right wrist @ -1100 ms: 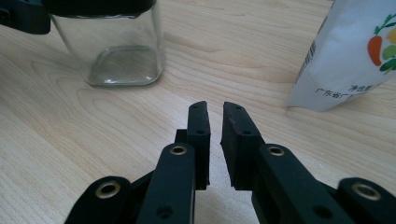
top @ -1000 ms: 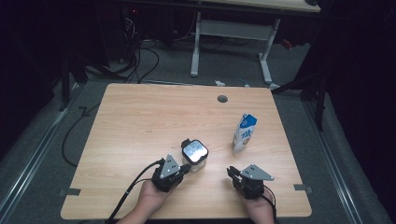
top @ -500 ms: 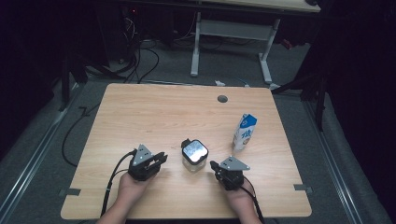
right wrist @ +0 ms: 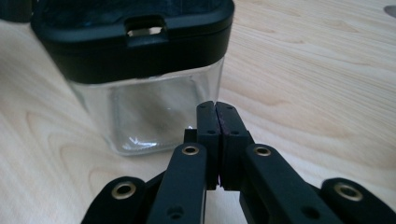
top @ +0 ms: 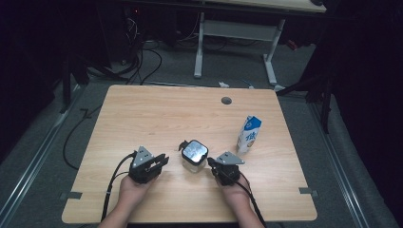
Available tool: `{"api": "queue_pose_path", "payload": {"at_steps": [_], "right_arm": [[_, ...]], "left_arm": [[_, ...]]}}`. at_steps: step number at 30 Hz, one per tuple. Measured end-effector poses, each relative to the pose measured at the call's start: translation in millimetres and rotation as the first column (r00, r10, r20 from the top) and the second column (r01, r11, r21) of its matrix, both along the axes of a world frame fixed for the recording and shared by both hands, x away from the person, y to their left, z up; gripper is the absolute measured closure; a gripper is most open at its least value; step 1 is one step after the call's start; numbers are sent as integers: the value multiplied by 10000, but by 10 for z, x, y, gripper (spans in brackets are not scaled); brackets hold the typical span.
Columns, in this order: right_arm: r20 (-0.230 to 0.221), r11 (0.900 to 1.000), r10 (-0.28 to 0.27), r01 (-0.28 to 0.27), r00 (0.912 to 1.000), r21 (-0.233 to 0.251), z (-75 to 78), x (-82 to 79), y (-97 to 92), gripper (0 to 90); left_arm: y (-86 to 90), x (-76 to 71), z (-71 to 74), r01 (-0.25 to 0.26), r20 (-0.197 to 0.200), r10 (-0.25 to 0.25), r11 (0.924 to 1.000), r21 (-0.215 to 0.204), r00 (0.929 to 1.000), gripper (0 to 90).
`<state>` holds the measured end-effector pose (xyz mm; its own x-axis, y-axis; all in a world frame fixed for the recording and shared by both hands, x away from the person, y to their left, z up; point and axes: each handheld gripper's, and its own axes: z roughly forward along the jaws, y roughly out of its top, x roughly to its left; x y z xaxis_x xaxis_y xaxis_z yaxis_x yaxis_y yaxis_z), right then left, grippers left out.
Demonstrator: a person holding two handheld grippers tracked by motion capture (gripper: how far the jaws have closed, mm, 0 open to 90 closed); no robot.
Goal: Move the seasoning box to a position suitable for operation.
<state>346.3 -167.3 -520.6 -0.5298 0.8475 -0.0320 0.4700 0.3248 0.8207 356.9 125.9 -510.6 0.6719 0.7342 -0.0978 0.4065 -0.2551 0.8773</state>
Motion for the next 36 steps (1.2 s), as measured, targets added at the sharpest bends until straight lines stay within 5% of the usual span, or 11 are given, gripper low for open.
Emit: {"api": "queue_pose_path", "payload": {"at_steps": [5,15,17,19,23,27,36], "right_arm": [[-114,9997,79,-76,9999,211,28,71,-25,886],[132,9979,-536,531,9985,374,-6,-291,-482,823],[152,9985,-535,533,9985,105,7,-333,-529,802],[91,9960,-744,739,9972,498,24,-355,-590,804],[200,9953,-874,864,9960,432,50,-366,-646,809],[254,9962,-782,772,9966,403,70,-370,-658,804],[170,9972,-563,554,9983,505,71,-365,-675,797]], "left_arm": [[13,-6,15,-68,64,68,10000,-60,10000,745],[-12,2,6,-337,149,335,9993,160,9993,679],[-30,-2,17,-331,188,327,9993,164,9993,652],[-32,-11,33,-381,300,378,9992,100,9988,638],[-43,-7,57,-280,333,285,9995,-134,9990,639],[-90,-14,69,-189,321,187,9998,57,9993,598],[-168,43,182,-410,485,410,9992,-12,9980,698]]}}
